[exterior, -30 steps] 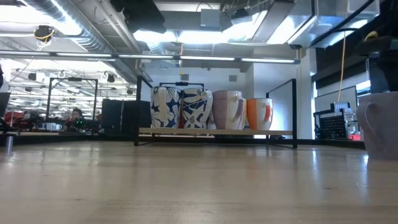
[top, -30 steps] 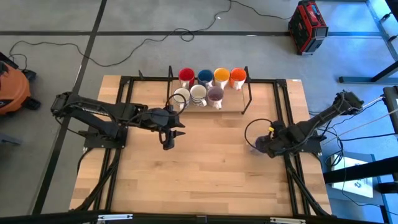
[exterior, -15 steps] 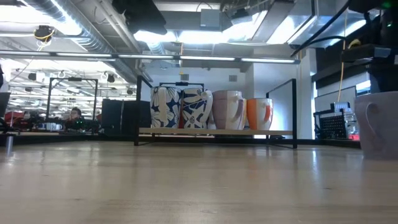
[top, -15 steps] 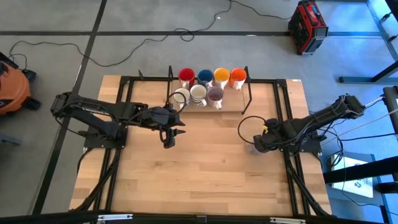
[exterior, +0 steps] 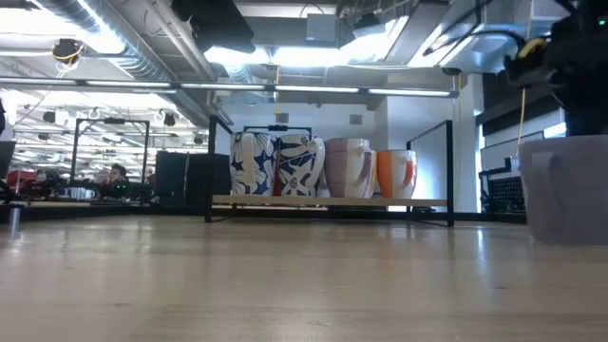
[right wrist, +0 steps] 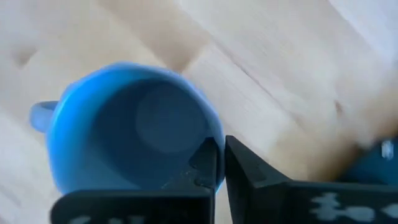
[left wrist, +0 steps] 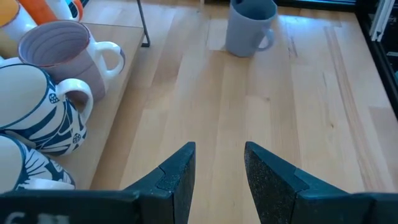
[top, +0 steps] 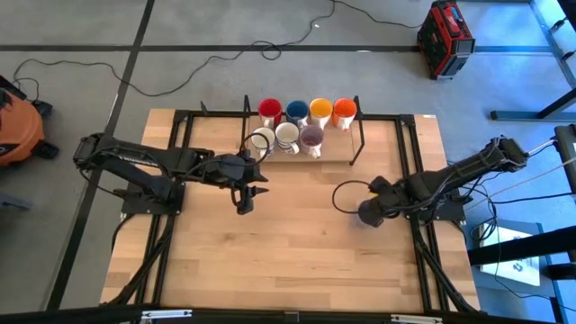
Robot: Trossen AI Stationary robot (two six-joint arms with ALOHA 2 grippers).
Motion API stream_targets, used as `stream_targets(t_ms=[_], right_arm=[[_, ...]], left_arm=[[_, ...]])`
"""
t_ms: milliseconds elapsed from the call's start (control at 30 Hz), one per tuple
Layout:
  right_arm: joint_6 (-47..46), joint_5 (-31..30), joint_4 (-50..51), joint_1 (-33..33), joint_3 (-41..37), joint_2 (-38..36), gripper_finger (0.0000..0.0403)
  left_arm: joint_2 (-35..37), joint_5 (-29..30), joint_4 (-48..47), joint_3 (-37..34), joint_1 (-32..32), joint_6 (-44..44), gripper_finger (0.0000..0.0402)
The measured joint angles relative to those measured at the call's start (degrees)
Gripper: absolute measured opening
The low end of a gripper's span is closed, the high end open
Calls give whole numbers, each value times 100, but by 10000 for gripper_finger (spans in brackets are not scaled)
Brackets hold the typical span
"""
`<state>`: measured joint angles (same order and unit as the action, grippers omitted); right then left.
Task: Place coffee mugs
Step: Put the dark violet mug on the shelf aligned with the orange mug
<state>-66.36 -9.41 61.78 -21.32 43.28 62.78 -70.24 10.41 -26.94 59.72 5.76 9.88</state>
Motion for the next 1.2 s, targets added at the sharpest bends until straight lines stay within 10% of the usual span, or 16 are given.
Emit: stream_targets(t_ms=[533,1200], right_arm=[[3560,-67,-898,1169,98,31,2],[4117,473,-1041,1613,128,608,101]], left_arm=[[0,0,1,0,0,1,133],[-2,-90,0,0,-2,28,133]])
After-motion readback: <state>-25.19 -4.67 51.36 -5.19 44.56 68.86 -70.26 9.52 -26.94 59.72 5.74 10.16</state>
